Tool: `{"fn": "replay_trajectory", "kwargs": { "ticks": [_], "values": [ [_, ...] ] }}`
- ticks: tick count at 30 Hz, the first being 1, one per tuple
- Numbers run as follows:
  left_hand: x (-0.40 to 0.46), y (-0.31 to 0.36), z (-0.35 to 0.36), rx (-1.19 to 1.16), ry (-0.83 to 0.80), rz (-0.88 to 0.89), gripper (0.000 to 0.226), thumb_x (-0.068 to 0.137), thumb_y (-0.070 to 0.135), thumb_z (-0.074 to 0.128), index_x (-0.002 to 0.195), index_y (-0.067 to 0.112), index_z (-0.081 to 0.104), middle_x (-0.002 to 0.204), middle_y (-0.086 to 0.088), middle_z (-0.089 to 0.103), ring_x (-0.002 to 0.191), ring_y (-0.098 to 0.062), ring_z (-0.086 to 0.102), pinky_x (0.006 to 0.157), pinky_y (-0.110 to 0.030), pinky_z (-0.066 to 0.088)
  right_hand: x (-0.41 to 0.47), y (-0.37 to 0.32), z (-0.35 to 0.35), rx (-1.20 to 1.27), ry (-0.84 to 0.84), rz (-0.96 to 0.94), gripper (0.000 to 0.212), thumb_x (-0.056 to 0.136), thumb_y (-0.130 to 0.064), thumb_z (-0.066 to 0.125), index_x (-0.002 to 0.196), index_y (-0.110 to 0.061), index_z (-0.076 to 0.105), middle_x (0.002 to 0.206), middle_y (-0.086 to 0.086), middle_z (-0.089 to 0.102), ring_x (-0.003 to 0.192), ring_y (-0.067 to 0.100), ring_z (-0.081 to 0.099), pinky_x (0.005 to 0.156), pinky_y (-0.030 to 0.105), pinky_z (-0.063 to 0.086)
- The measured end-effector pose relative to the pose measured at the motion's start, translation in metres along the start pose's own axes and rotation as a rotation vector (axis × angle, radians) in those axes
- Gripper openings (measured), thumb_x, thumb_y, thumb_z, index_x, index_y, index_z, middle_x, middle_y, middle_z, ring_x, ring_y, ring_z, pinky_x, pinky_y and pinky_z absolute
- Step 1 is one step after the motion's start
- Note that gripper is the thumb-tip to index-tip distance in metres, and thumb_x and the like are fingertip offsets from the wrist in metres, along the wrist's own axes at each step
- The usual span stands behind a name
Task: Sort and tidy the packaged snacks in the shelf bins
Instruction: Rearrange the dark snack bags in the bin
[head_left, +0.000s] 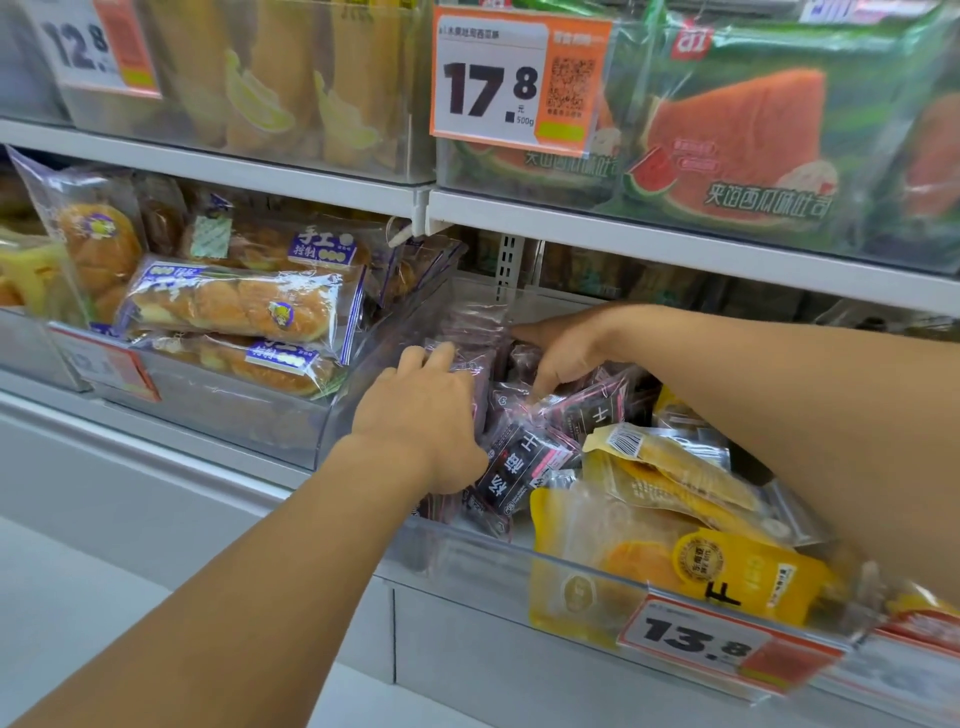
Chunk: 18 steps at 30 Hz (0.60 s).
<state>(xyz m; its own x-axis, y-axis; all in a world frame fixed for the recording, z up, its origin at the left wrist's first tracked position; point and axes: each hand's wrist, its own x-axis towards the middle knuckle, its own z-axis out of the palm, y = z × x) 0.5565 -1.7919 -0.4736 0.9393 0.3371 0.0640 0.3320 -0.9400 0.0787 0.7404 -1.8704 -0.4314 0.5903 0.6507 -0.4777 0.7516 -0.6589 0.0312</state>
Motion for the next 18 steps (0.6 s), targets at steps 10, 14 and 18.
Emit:
{"fn": "replay_trajectory", "kwargs": {
  "ticks": [10,14,18],
  "values": [
    [-0.006,-0.003,0.002,0.006,0.033,0.067,0.073,0.084,0.042,0.067,0.146,0.026,0.033,0.164,-0.005,0.008,0.150,-0.030,0.005,0.115,-0.044,0.026,-0.006,0.008,-0.005,0.074,0.155,0.058,0.081,0.080,-0.060,0.071,0.146,-0.020,0.048,0.151,0.003,0.047,0.134,0.030,0.047,0.110,0.046,0.040],
    [-0.008,-0.004,0.006,-0.009,-0.006,0.070,0.079,0.084,0.044,0.068,0.152,0.030,0.029,0.166,-0.001,0.006,0.153,-0.033,0.003,0.116,-0.045,0.026,-0.007,0.020,-0.002,0.215,0.161,0.062,0.070,0.086,-0.053,0.069,0.146,-0.022,0.049,0.153,0.001,0.044,0.136,0.026,0.044,0.114,0.042,0.035],
    [-0.008,-0.005,0.006,-0.029,0.009,0.074,0.072,0.086,0.043,0.066,0.149,0.029,0.034,0.165,0.000,0.011,0.152,-0.034,0.007,0.111,-0.047,0.033,-0.006,0.022,-0.003,0.280,0.136,0.075,0.067,0.092,-0.052,0.062,0.151,-0.028,0.041,0.157,-0.001,0.039,0.140,0.028,0.040,0.116,0.047,0.032]
  ]
}}
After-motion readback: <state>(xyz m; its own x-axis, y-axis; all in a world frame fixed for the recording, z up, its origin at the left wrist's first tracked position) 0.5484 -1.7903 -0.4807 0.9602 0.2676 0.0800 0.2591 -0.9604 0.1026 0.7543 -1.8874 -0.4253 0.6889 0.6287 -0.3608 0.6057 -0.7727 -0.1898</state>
